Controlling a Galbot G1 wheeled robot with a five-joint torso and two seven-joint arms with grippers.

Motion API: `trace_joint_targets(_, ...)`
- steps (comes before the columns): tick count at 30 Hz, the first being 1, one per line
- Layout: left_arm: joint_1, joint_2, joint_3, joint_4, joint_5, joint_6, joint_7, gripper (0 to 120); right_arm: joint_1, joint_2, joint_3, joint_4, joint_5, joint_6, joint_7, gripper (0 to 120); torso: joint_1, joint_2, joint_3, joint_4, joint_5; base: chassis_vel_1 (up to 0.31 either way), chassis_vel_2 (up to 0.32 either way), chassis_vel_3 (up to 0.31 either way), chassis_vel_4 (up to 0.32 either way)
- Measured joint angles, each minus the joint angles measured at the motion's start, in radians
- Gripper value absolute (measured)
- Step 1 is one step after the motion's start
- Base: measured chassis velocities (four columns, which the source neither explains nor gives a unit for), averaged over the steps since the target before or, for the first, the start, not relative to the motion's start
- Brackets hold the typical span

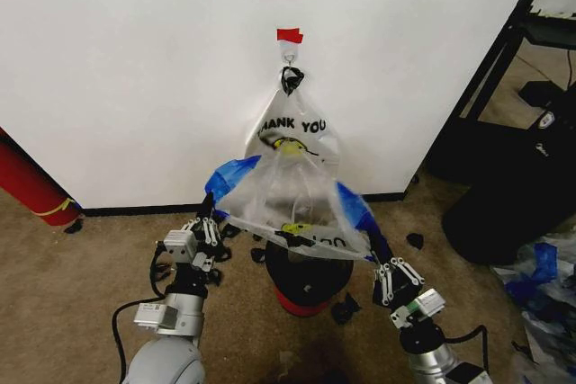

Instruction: Pick up the garbage bag from the wall and place it over the trash bin.

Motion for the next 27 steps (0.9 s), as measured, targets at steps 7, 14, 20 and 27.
trace_joint_targets(7,-0.001,-0.020,0.034,0.102,-0.003,-0.025,0.009,0,0.084,0.029,0.013,-0.115,-0.057,0.058,-0.033,0,0.000,0.000,0.000,0.0002,0.0000,0.000,0.000,0.000,0.000)
trace_joint_targets(14,0.005,-0.056,0.048,0.149,-0.017,-0.031,0.012,0,0.140,0.046,0.044,-0.179,-0.081,0.066,-0.049,0,0.000,0.000,0.000,0.0002,0.0000,0.000,0.000,0.000,0.000)
trace_joint_targets(20,0.019,-0.060,0.062,0.179,0.004,-0.031,0.012,0,0.152,0.046,0.045,-0.220,-0.098,0.067,-0.044,0,0.000,0.000,0.000,0.0001,0.0001,0.000,0.000,0.000,0.000)
trace_joint_targets(27,0.031,-0.057,0.095,0.250,0.065,-0.066,0.018,0,0.152,0.028,0.051,-0.289,-0.121,0.066,-0.043,0,0.000,0.000,0.000,0.0000,0.0000,0.000,0.000,0.000,0.000)
